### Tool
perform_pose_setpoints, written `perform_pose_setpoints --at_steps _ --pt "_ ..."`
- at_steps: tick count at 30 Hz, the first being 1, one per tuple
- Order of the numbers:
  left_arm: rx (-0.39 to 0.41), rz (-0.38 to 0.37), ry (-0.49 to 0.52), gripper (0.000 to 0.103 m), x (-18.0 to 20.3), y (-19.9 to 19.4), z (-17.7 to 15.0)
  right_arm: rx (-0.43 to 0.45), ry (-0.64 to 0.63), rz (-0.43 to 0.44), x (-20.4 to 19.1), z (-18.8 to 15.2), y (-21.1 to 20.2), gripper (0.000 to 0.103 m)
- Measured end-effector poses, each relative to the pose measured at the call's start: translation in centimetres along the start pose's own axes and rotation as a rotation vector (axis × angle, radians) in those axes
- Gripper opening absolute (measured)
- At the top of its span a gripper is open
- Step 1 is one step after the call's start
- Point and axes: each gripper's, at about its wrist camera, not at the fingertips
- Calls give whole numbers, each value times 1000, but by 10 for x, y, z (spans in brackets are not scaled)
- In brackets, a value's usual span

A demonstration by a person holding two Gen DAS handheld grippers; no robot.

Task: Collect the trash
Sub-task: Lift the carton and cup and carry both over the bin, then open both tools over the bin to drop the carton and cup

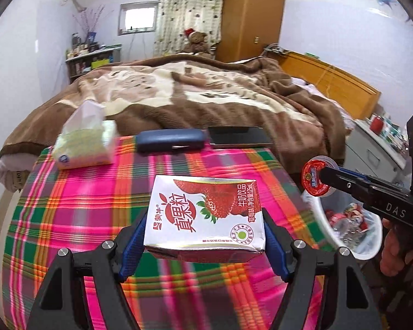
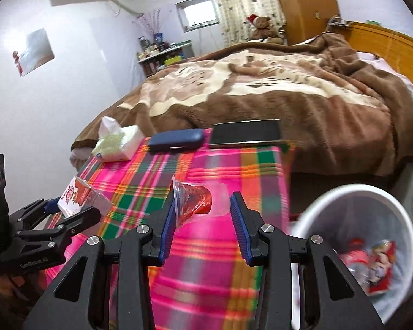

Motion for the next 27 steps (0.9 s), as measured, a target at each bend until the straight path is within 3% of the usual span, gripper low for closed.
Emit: perform_pose_setpoints --at_steps 13,22,27 --pt "-23 -118 119 75 121 16 -6 25 112 -151 87 -29 -45 40" --pt "-88 -205 207 75 199 48 -15 -54 177 -276 144 -45 -39 41" --pt "-118 -229 225 75 228 69 -19 -95 220 -269 166 -49 -34 41"
Point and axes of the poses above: each gripper's, at about its wrist camera, not at the fingertips, and y roughly the way its jaws point, x to its right, z to its top, and after that the axes turned 9 degrees about -x, right-handed
